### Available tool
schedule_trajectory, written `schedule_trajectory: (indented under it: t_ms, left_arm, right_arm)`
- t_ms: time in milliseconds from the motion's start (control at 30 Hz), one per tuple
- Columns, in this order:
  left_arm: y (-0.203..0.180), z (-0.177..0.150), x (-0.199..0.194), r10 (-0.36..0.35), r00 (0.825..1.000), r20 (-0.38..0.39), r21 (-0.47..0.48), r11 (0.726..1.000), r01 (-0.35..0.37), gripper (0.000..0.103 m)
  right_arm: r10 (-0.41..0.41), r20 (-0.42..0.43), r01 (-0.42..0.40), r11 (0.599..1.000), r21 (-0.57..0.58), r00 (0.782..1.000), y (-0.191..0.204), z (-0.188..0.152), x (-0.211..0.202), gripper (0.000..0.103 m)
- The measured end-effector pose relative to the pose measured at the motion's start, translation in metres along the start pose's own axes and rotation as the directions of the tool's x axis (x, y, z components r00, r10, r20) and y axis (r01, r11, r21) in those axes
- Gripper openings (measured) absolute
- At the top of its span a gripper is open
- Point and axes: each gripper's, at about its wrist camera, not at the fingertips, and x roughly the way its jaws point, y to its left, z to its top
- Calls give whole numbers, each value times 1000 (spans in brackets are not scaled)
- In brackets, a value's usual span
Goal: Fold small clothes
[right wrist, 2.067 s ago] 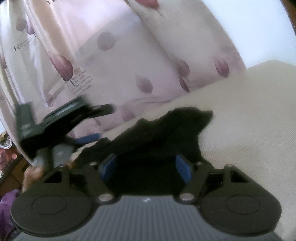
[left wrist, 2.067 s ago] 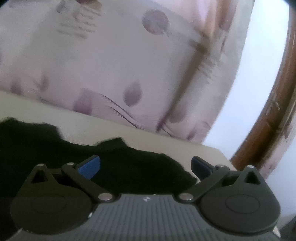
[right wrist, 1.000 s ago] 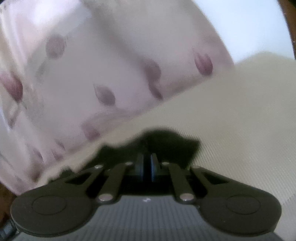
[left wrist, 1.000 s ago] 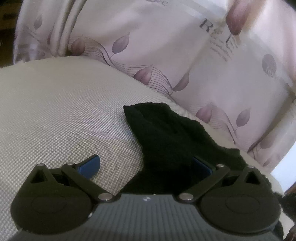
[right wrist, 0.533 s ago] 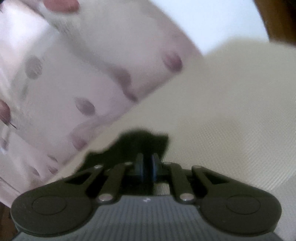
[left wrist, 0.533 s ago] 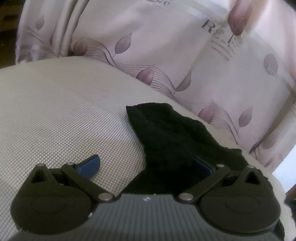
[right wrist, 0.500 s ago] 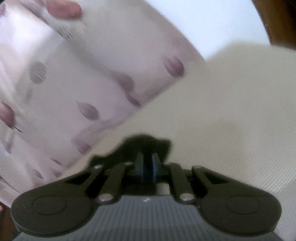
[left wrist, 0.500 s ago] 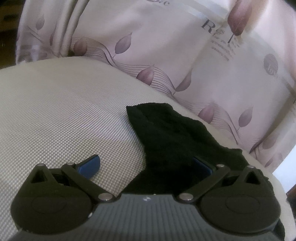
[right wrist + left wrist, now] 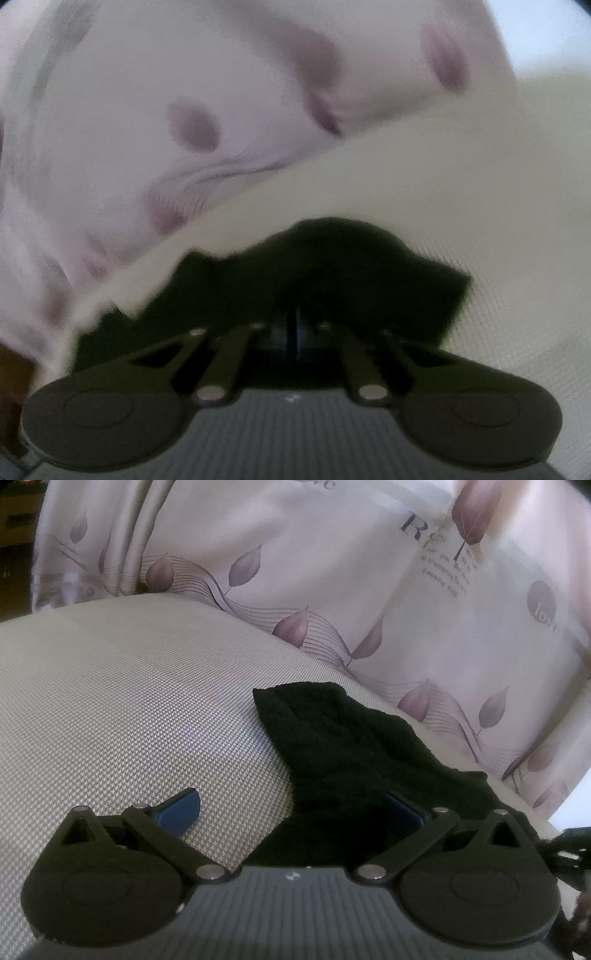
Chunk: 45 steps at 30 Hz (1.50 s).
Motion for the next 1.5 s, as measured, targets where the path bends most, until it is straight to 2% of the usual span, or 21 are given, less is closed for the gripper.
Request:
schedule_trajectory:
  t_ms: [67,133,200,267,400,500,667,800,933,1000,1100,1200,1300,1400,1500]
  left_arm:
    - [-1,0,0,2,1000,-2,1,1000,-2,103]
    - [-2,0,0,3,1000,-6,11,1000,-3,103]
    - [-5,1,-2,-20,1000,-21,31,999,21,103]
    - [-11,1,-8,-59,996,-61,80,995,64,103]
    - [-22,-14,-47,-96,993,-62,193,975,106,103]
    - [-20,-23,-80,-105,992,-67,253,960,119,103]
    - [2,-34,-125,-65,996,-58,339,937,81,103]
    - [35,-35,-146,-32,997,-66,341,939,53,103]
    - [56,-36,-153,-18,996,-90,347,937,48,102]
    - [58,-37,-151,-31,995,-95,363,930,63,102]
    - [60,-38,-140,-102,977,-185,337,928,161,102]
    - [57,-42,-128,-92,971,-220,353,920,167,95]
    - [54,-44,-124,-93,973,-210,386,907,170,94]
    - [49,-46,-123,-93,972,-217,428,885,181,87]
    - [41,-52,-124,-73,976,-207,495,852,169,66]
  right_arm:
    - [66,67,-70,996,52,996,-6,-2,-26,12]
    - [157,158,-167,984,58,975,-14,-13,-69,17]
    - [170,201,-180,983,34,965,-23,-34,-116,37]
    - [148,221,-149,989,-16,964,-33,-63,-159,49]
    - [23,191,2,991,-131,981,-57,-127,-204,50]
    - [-7,140,29,987,-155,990,-69,-162,-223,50]
    - [-42,129,75,962,-262,991,-52,-198,-226,50]
    - [-65,156,113,938,-326,986,-40,-213,-227,50]
    - [-59,162,112,932,-345,985,-36,-219,-226,50]
    - [-38,140,84,938,-337,989,-37,-216,-225,50]
    - [-20,126,56,953,-296,992,-44,-211,-226,50]
    - [29,106,-4,973,-231,994,-53,-207,-227,58]
    - [53,91,-34,980,-194,994,-58,-203,-227,59]
    - [85,83,-71,983,-168,993,-63,-201,-226,62]
    - [78,75,-64,982,-179,994,-61,-201,-226,62]
